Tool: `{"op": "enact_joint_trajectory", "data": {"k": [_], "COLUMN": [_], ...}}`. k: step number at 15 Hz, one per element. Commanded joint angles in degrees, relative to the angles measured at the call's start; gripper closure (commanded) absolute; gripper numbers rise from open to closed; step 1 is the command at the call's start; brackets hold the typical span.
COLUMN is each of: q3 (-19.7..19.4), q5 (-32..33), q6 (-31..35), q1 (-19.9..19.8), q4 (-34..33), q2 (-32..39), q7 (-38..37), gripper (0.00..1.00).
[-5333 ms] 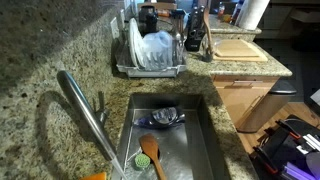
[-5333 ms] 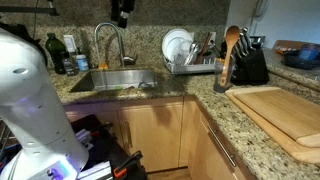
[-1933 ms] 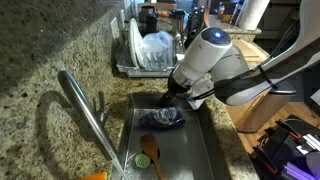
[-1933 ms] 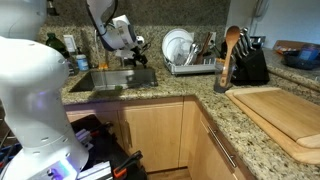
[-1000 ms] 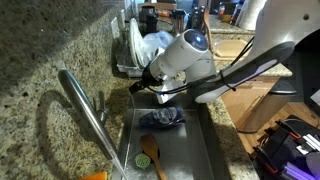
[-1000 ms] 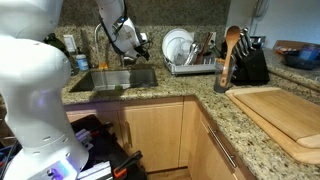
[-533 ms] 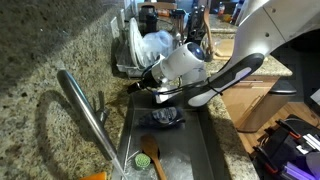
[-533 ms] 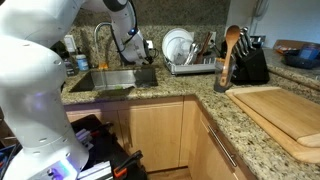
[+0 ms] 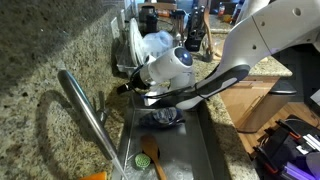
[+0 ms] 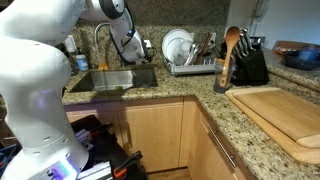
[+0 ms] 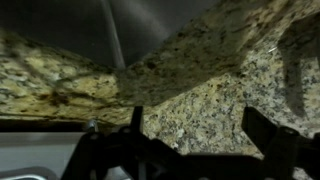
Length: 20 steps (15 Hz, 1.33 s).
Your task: Turn off the faucet of the sink. Pick up the wooden spoon from the cup and put it on the wooden board.
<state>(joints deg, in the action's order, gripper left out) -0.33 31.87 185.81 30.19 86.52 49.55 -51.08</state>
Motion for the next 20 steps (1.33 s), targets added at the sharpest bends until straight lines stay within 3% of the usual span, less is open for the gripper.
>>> {"op": "enact_joint_trajectory", "data": {"k": [1,4,7,12,14,15,16,17,18,19,20], "q3": [-1.4,-2.9,3.1,5.8,9.1,12.3,16.3,18.0,17.5,15.3,15.7], "q5": [-0.9,-1.8,-1.5,0.9,1.1,-7.9,0.0,-10.9,-13.9,-9.1,-10.3], "q6": [0.0,-0.1,2.2,4.7,3.6,1.4,-0.1,-2.3,-5.9,-2.0,-2.7], "q1": [1.3,2.9,-0.6,-0.7,-2.7,-3.5,-6.7,-6.5,-6.1,-4.8,-5.0], "q4": [-2.2,-6.3,-8.2,-13.4,-13.5,-11.9,-12.0,-10.2,-10.4,-11.6,-11.6], "q2": [1.4,4.0,5.8,6.5,6.3,5.7,5.9,5.4,5.0,5.5,5.5], "q7": [-0.6,-1.5,0.0,3.3,4.4,14.1,8.3,19.2,20.4,14.7,16.4], "gripper": [0.00,0.00,0.00,0.00,0.00,0.00,0.00,0.00,0.00,0.00,0.00]}}
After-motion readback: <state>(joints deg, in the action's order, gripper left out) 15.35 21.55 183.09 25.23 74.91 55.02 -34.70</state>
